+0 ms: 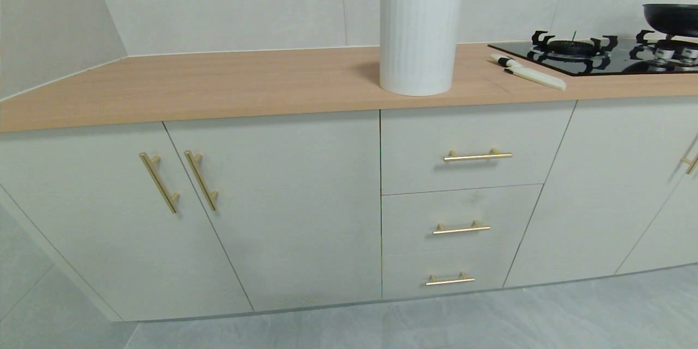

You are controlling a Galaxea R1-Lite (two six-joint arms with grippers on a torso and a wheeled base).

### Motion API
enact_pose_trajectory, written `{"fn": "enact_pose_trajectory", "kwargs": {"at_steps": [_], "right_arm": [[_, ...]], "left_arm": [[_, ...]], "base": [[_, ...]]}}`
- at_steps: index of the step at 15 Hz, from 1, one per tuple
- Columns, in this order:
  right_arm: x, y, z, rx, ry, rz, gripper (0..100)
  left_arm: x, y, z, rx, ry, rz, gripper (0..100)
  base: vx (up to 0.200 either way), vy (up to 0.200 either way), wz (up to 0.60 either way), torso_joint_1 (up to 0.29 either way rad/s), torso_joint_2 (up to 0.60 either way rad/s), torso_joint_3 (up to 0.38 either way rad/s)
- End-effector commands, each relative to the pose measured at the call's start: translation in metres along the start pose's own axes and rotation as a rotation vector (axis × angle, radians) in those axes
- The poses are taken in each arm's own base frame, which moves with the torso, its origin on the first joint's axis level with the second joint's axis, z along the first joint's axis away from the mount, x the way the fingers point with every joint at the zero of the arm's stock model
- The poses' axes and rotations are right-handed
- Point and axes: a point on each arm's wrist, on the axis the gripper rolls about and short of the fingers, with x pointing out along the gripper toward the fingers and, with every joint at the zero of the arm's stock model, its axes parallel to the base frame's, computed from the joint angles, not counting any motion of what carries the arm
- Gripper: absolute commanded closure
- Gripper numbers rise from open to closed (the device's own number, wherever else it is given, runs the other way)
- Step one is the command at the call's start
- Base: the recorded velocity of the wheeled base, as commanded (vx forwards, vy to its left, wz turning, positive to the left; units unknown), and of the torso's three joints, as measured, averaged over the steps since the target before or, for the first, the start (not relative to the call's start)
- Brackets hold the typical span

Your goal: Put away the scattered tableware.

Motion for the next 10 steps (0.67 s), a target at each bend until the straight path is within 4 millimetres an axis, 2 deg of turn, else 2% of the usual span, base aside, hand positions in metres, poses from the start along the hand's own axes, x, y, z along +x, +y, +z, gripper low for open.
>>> {"fn": "enact_pose_trajectory", "kwargs": {"at_steps": [1, 3, 5, 7, 10], "right_arm": [[-0.004, 0.004, -0.014, 0.031, -0.011, 0.069, 0], [0.002, 0.016, -0.036, 0.104, 0.044, 0.316, 0], [0.006, 0.025, -0.06, 0.118, 0.111, 0.427, 0], [0.01, 0.03, -0.073, 0.119, 0.113, 0.446, 0], [0.009, 0.03, -0.074, 0.145, 0.124, 0.44, 0]], "left_arm": [[0.0, 0.0, 0.0, 0.0, 0.0, 0.0, 0], [0.0, 0.0, 0.0, 0.0, 0.0, 0.0, 0], [0.0, 0.0, 0.0, 0.0, 0.0, 0.0, 0], [0.0, 0.0, 0.0, 0.0, 0.0, 0.0, 0], [0.0, 0.0, 0.0, 0.0, 0.0, 0.0, 0]], "base": [[0.0, 0.0, 0.0, 0.0, 0.0, 0.0], [0.0, 0.0, 0.0, 0.0, 0.0, 0.0], [0.0, 0.0, 0.0, 0.0, 0.0, 0.0], [0.0, 0.0, 0.0, 0.0, 0.0, 0.0], [0.0, 0.0, 0.0, 0.0, 0.0, 0.0]]}}
